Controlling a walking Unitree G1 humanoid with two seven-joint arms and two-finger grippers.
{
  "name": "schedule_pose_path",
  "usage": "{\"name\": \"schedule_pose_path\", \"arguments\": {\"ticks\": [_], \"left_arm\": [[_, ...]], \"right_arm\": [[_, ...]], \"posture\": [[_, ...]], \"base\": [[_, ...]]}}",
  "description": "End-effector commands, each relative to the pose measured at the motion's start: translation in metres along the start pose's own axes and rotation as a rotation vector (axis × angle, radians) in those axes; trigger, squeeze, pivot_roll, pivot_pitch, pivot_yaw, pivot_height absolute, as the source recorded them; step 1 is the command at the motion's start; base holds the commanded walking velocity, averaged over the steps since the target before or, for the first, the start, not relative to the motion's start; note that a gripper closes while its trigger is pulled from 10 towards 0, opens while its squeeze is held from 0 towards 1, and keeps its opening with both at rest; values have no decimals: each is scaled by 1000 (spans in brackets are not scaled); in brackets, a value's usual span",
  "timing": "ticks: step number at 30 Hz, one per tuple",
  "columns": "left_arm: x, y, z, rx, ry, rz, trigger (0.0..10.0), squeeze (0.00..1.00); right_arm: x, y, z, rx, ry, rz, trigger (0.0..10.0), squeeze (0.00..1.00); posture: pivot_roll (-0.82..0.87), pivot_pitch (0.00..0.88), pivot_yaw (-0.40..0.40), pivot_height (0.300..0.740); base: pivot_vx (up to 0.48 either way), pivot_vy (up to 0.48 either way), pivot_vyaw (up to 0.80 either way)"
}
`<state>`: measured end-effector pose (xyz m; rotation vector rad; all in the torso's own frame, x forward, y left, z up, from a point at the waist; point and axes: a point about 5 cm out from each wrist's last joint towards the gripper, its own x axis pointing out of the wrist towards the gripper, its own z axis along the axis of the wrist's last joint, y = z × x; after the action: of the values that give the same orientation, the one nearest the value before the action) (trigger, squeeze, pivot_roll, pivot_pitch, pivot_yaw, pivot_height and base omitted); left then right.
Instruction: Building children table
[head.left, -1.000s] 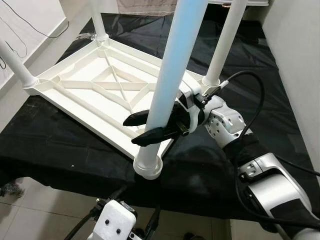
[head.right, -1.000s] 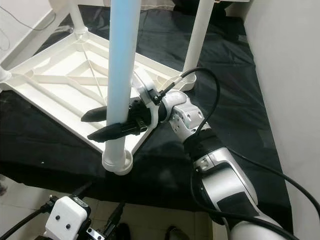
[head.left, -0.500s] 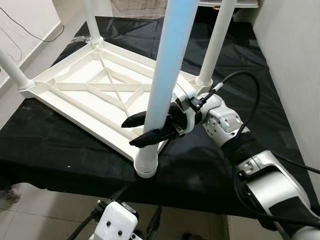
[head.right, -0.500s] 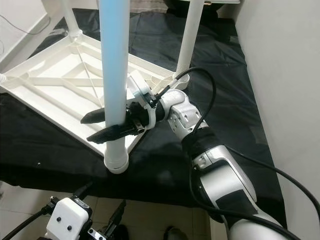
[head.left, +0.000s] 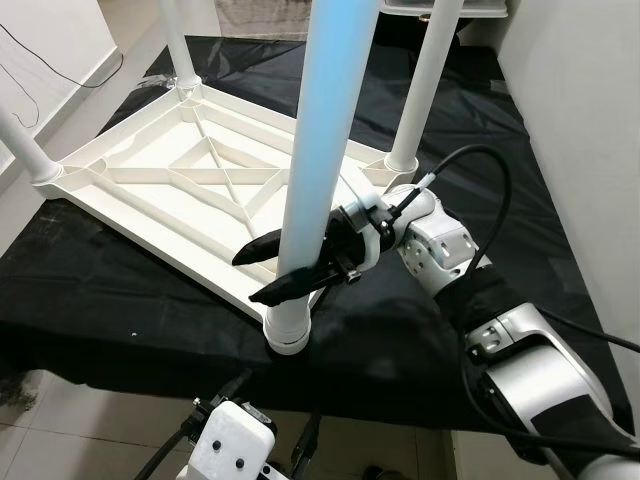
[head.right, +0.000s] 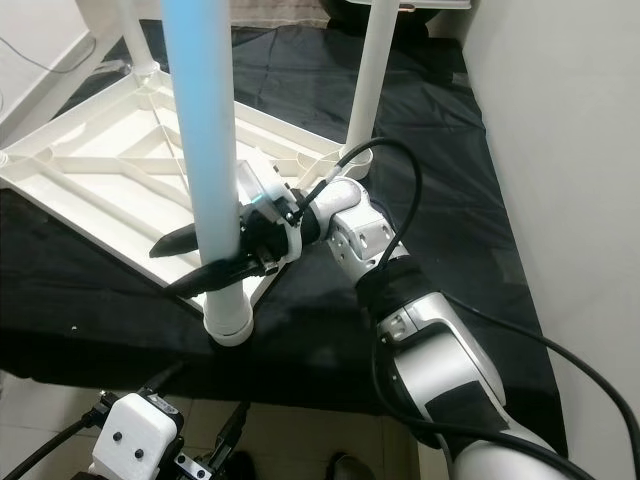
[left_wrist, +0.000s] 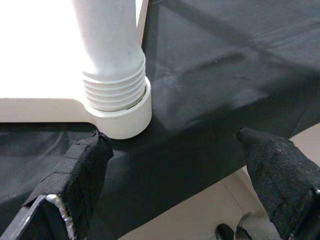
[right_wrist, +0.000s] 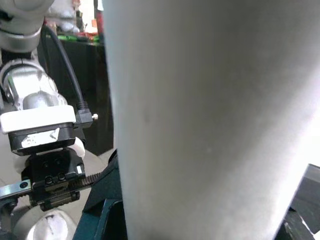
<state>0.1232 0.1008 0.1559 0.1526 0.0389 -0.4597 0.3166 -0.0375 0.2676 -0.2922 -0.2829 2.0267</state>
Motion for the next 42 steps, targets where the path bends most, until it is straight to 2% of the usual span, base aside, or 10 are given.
{"name": "schedule_pose_path", "arguments": {"ticks": [1, 6, 9, 12, 15, 24, 27, 33, 42], "left_arm": [[-1, -2, -5, -1, 19, -4, 10000, 0], [-1, -2, -5, 2, 20, -3, 10000, 0], [0, -1, -4, 5, 18, 0, 10000, 0], [0, -1, -4, 7, 18, 1, 10000, 0], [0, -1, -4, 9, 17, 6, 10000, 0], [1, 0, -4, 10, 14, 9, 10000, 0], [1, 0, -4, 12, 14, 11, 10000, 0], [2, 0, -4, 13, 12, 20, 10000, 0], [2, 0, -5, 12, 10, 22, 10000, 0]], "right_arm": [[5, 7, -26, 87, 87, 9, 10000, 0], [9, 5, -28, 89, 102, -15, 10000, 0], [12, -1, -31, 120, 130, -57, 10000, 0], [12, 0, -32, 134, 133, -49, 10000, 0], [10, 7, -31, 182, 126, 39, 10000, 0], [12, 6, -29, 230, 95, 81, 10000, 0], [17, 1, -26, 242, 68, 96, 10000, 0], [38, -8, -28, 240, 110, 143, 10000, 0], [44, -6, -31, 209, 122, 168, 10000, 0]], "posture": [[83, 253, -25, 734], [83, 253, -25, 734], [83, 256, -27, 734], [83, 256, -27, 734], [83, 256, -27, 734], [79, 256, -32, 734], [76, 259, -31, 734], [78, 261, -39, 734], [73, 261, -43, 734]], "base": [[0, 0, 0], [0, 0, 0], [0, 0, 0], [0, 0, 0], [0, 0, 0], [0, 0, 0], [0, 0, 0], [0, 0, 0], [0, 0, 0]]}}
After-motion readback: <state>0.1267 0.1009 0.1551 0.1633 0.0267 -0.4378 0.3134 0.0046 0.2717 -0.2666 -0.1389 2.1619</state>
